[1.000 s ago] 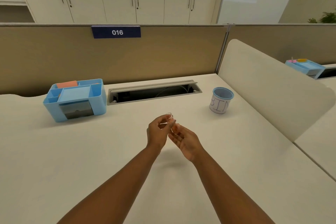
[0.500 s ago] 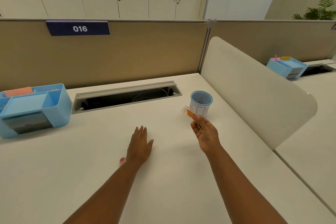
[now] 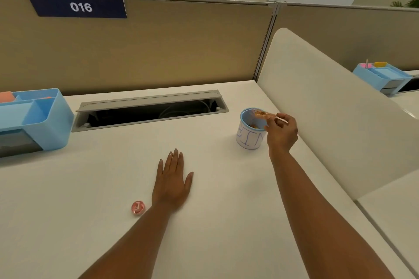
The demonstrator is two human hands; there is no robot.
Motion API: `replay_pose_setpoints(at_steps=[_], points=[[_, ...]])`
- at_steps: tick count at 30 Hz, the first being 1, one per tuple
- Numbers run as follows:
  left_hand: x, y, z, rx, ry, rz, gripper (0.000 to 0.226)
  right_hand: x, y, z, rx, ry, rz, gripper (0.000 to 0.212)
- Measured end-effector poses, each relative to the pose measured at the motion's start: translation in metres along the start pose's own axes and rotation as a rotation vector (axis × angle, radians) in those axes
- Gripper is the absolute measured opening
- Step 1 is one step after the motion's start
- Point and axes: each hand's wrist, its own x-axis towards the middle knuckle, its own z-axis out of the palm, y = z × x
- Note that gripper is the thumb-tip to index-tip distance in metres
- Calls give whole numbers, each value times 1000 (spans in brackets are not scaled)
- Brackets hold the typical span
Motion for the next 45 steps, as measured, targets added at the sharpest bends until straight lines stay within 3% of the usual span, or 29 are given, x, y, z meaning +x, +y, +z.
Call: replay_pose_setpoints(at_steps=[8, 13, 17, 22, 27, 31, 39, 42, 45], points=[[0, 0, 2, -3, 14, 0, 80, 3, 2, 0, -269, -115, -313, 44], [0, -1, 2, -10, 38, 4, 79, 11, 1, 0, -418, -198, -462, 14], [0, -1, 1, -6, 56, 13, 78, 17, 2, 2, -453, -228, -485, 8], [0, 0, 1, -5, 57, 11, 78, 19, 0, 4, -455, -246, -505, 20], [-1, 0, 0, 3, 69, 19, 78, 22, 5, 3, -468, -282, -513, 16], [0, 0, 1, 3, 80, 18, 78, 18, 3, 1, -403, -253, -492, 30], [-1, 0, 1, 5, 80, 27, 78, 17, 4, -1, -412, -247, -545, 24], [-1, -1, 1, -4, 80, 25, 78, 15, 4, -1, -381, -231, -516, 33], [0, -1, 1, -8, 79, 24, 78, 16, 5, -2, -398, -239, -533, 19]])
